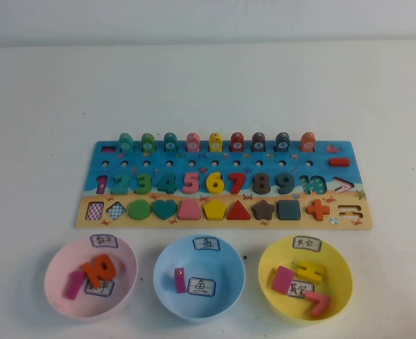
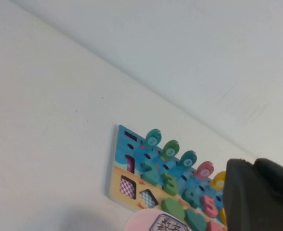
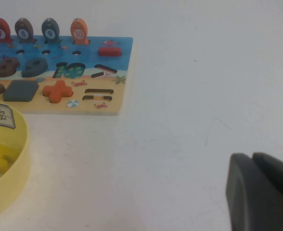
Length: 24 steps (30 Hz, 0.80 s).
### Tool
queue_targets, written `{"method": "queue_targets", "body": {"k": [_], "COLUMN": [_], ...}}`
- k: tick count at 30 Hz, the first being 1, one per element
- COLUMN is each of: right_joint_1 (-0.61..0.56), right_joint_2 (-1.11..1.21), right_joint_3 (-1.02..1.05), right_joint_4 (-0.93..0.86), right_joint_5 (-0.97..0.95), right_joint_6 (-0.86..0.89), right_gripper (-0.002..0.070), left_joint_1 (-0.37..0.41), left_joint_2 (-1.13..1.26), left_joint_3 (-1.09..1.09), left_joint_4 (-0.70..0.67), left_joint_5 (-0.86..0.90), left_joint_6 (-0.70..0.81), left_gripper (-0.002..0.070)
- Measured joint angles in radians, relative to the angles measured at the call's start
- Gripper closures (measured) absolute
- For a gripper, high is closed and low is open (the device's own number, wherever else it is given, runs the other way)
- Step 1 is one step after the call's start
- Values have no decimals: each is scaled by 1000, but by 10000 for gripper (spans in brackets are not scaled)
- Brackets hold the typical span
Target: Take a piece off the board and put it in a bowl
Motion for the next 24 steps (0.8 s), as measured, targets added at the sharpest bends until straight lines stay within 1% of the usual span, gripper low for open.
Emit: {"method": "queue_targets", "body": {"k": [4, 10, 13, 18, 24], "right_joint_1": [0, 0, 0, 0, 0], "right_joint_2": [0, 0, 0, 0, 0], "right_joint_3": [0, 0, 0, 0, 0], "right_joint_4": [0, 0, 0, 0, 0], "right_joint_5": [0, 0, 0, 0, 0], "right_joint_6": [0, 0, 0, 0, 0], "right_gripper": [694, 694, 694, 694, 694], "left_joint_1": [0, 0, 0, 0, 0], "left_joint_2": [37, 261, 397, 647, 880], "left_joint_3": [-58, -274, -398, -589, -744], "left_joint_4": [-27, 35, 63, 73, 75], "left_joint_5": [82, 329, 442, 618, 698], "left_joint_6": [-28, 19, 89, 222, 357], "left_gripper": [676, 676, 676, 676, 676]}}
